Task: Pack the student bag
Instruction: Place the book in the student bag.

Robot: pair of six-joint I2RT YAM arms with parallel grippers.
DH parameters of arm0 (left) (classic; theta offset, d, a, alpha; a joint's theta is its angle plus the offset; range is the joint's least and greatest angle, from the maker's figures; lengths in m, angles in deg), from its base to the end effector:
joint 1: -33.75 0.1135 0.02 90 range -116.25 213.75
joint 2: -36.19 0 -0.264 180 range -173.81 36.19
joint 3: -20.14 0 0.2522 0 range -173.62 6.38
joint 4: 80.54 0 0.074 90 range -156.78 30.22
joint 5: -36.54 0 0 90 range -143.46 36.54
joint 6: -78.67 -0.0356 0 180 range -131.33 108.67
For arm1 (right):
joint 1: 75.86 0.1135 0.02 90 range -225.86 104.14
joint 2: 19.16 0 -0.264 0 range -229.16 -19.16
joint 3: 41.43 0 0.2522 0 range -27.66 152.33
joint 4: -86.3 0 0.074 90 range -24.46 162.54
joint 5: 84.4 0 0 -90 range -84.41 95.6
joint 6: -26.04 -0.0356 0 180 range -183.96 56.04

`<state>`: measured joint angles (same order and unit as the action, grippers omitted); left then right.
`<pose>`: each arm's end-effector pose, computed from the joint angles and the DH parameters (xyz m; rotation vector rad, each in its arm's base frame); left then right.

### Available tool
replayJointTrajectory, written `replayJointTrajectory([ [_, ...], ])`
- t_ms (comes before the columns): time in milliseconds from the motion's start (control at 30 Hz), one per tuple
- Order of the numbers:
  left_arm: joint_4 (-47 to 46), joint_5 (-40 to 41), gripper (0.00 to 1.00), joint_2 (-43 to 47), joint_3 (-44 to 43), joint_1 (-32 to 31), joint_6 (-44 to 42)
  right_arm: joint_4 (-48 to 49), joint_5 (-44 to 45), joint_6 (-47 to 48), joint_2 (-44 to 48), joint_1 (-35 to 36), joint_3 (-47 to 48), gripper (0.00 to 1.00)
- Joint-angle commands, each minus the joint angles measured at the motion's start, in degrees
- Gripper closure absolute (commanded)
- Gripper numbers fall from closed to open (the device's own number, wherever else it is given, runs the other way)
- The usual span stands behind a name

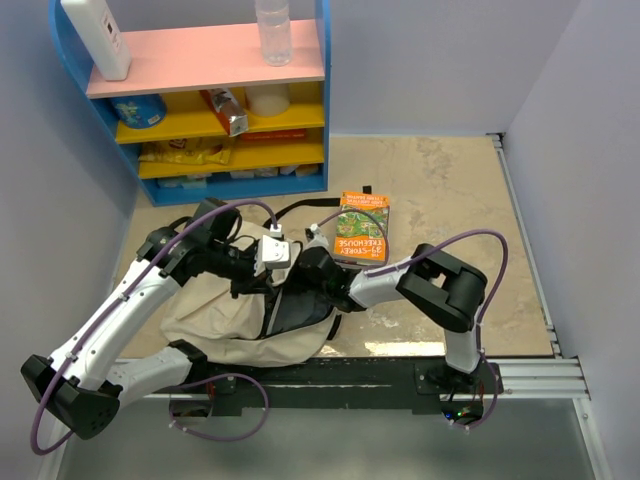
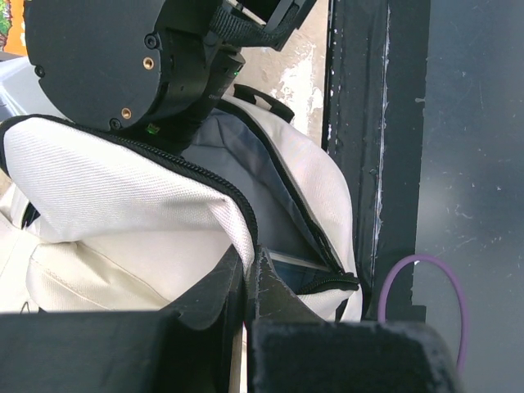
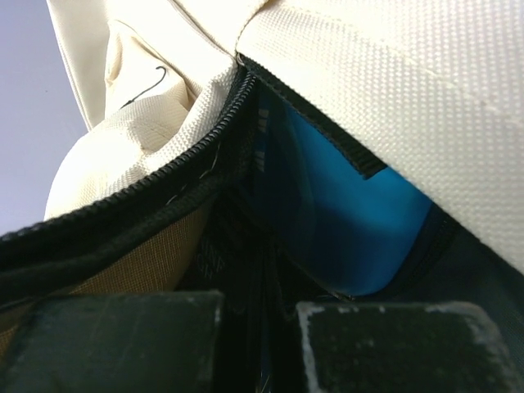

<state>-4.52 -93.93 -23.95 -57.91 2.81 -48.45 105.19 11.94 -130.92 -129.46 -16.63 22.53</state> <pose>0.1442 -0.1134 0.3342 1.5686 1.8666 -0.8552 0.1992 0.3269 0.1282 0.2314 2.2815 1.1840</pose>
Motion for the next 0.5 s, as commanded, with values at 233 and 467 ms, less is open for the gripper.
replayJointTrajectory([
  [233, -2.14, 0.56, 1.0, -0.07, -3.73, -0.26, -0.58, -31.68, 10.26, 9.39, -11.16, -2.88, 13.44, 0.98],
  [467, -3.54, 9.34, 1.0, 1.6, 2.41, -0.26, -5.23, -28.69, 11.57, 8.43, -1.43, -6.13, 7.82, 0.95],
])
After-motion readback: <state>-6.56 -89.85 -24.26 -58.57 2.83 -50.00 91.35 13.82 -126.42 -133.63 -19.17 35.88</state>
